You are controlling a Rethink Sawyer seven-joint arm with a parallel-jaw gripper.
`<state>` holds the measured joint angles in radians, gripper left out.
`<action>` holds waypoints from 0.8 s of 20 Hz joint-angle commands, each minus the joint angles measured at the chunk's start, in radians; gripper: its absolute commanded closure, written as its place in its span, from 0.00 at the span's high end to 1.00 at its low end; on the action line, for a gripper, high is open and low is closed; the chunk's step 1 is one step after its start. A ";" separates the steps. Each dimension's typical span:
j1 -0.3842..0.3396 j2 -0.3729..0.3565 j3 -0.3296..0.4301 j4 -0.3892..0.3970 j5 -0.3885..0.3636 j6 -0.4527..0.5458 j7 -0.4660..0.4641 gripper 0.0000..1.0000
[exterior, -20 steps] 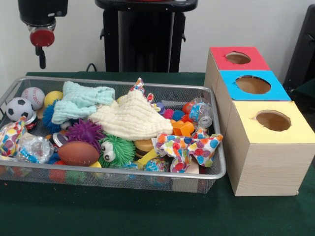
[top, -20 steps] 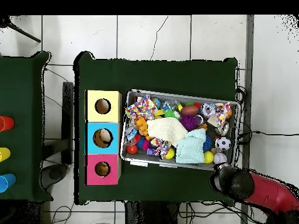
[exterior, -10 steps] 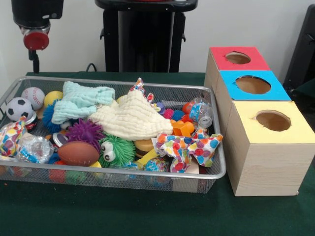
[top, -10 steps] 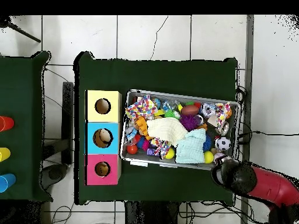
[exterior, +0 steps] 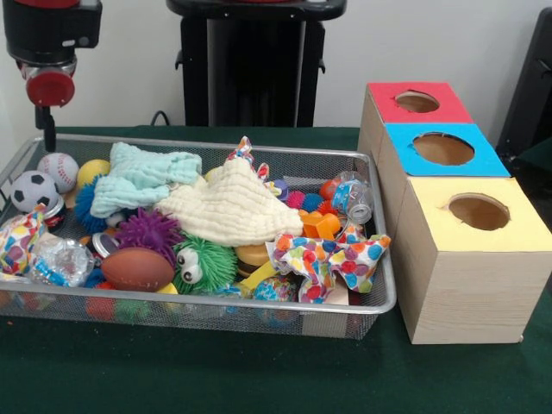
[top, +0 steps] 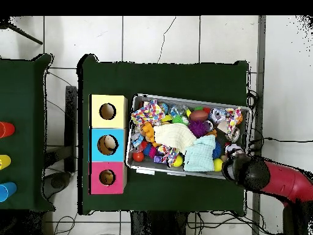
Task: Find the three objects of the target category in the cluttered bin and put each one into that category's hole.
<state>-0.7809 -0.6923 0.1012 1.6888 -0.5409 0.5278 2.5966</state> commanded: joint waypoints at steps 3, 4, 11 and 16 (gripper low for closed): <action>0.020 0.067 0.108 -0.067 -0.051 -0.004 -0.172 1.00; 0.021 0.071 0.117 -0.074 -0.043 0.004 -0.174 1.00; 0.011 0.123 0.142 -0.091 -0.038 -0.030 -0.165 1.00; -0.005 0.181 0.142 -0.101 -0.053 -0.073 -0.147 1.00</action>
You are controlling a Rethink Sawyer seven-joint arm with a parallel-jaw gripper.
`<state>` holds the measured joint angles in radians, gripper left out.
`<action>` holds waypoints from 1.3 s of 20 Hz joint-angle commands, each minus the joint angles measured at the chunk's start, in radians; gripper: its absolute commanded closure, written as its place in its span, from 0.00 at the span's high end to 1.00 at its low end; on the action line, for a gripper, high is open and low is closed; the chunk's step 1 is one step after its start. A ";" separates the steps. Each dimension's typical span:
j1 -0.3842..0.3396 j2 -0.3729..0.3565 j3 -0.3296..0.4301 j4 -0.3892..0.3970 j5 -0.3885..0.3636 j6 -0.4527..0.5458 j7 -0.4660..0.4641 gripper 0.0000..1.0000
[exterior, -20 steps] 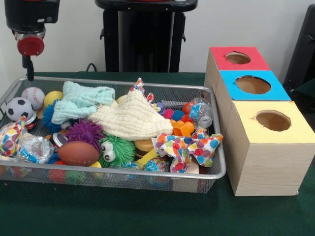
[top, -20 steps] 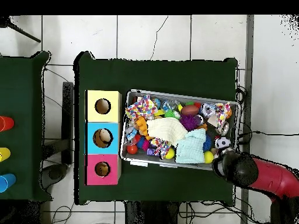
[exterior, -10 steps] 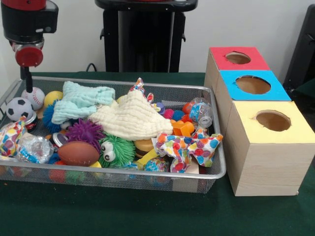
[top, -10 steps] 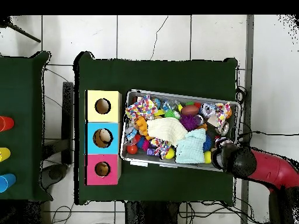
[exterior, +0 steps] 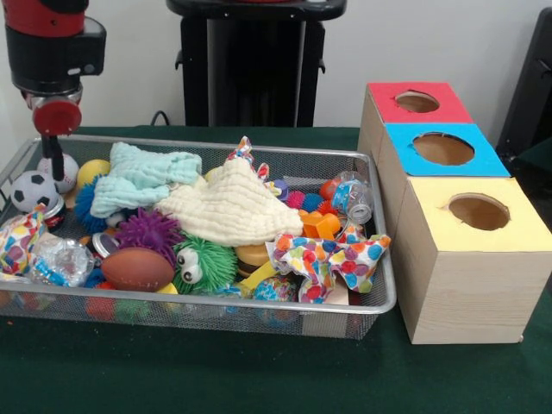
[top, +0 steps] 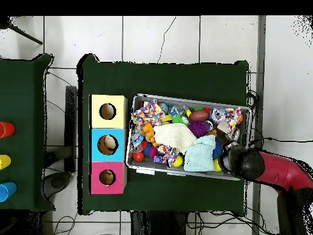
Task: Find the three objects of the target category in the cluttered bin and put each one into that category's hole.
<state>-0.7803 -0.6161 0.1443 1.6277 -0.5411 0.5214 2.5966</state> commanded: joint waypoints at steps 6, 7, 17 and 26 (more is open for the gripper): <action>-0.008 0.162 0.083 -0.041 -0.049 -0.095 -0.106 1.00; -0.006 0.167 0.077 -0.042 -0.050 -0.098 -0.100 1.00; 0.065 0.289 -0.045 -0.127 -0.098 -0.139 -0.023 1.00; 0.101 0.359 -0.133 -0.152 -0.093 -0.179 0.021 1.00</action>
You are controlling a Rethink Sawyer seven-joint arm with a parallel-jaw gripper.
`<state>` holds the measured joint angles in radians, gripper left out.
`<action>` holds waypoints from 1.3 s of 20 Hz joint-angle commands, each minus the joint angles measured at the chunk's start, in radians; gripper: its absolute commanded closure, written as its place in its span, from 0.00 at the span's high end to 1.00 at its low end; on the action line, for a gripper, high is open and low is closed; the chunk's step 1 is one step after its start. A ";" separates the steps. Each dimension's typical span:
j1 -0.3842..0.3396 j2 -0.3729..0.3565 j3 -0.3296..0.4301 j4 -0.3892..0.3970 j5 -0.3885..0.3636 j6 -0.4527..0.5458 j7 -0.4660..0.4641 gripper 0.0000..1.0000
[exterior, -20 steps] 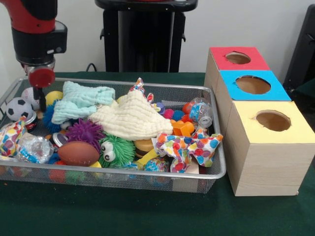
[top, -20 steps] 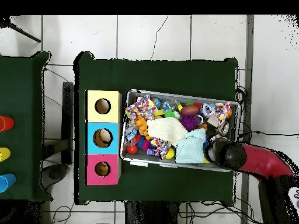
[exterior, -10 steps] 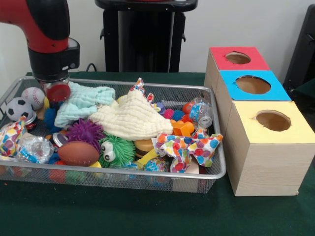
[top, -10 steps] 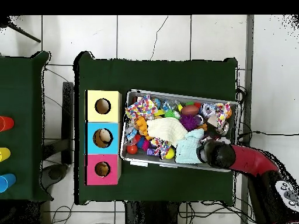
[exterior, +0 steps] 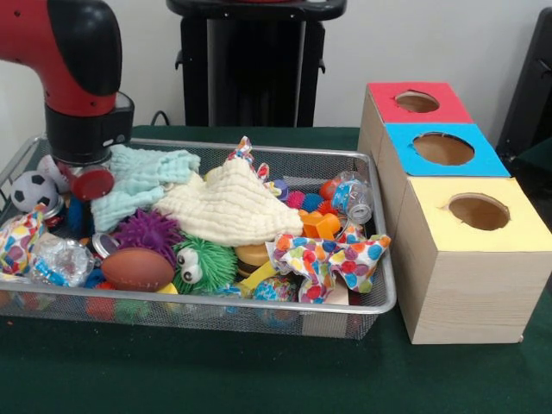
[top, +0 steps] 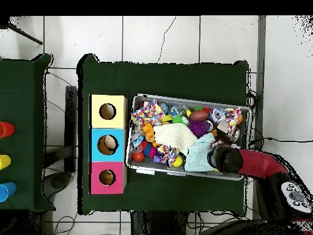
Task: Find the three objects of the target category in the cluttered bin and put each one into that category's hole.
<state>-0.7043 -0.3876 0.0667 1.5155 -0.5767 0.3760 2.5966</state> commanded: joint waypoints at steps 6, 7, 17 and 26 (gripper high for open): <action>0.004 0.144 -0.062 -0.028 -0.006 0.012 -0.001 1.00; -0.010 0.149 -0.052 -0.026 0.004 0.024 -0.012 1.00; -0.089 0.144 0.031 0.002 0.017 -0.016 -0.088 0.00; 0.023 -0.230 -0.032 0.185 0.034 0.163 -0.137 0.00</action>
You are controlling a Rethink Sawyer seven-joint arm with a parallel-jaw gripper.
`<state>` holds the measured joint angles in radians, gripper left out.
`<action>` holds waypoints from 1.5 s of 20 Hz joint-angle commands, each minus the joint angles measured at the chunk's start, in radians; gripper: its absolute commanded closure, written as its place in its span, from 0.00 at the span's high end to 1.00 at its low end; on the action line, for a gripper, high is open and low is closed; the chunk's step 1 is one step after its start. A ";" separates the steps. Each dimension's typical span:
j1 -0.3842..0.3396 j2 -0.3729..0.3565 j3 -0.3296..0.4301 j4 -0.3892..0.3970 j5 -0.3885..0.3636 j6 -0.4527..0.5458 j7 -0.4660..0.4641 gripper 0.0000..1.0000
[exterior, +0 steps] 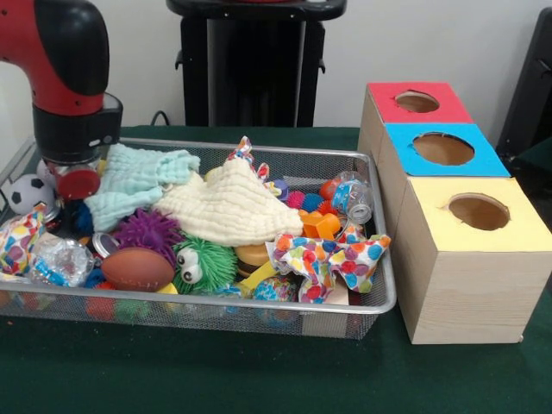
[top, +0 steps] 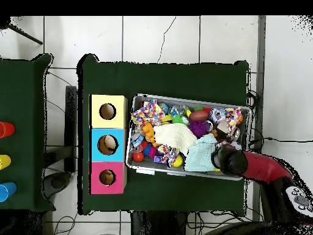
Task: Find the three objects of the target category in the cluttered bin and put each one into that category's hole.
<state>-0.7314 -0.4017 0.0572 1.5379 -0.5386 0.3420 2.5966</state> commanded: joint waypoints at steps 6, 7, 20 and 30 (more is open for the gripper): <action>0.110 -0.387 -0.043 0.222 0.034 0.349 -0.153 0.00; 0.114 -0.399 -0.043 0.227 0.038 0.366 -0.149 0.00; -0.003 -0.314 0.095 0.299 0.168 0.239 -0.091 0.00; 0.028 -0.133 0.024 0.204 0.069 0.060 -0.012 0.00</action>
<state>-0.7205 -0.6693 0.0543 1.7592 -0.4121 0.5006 2.5966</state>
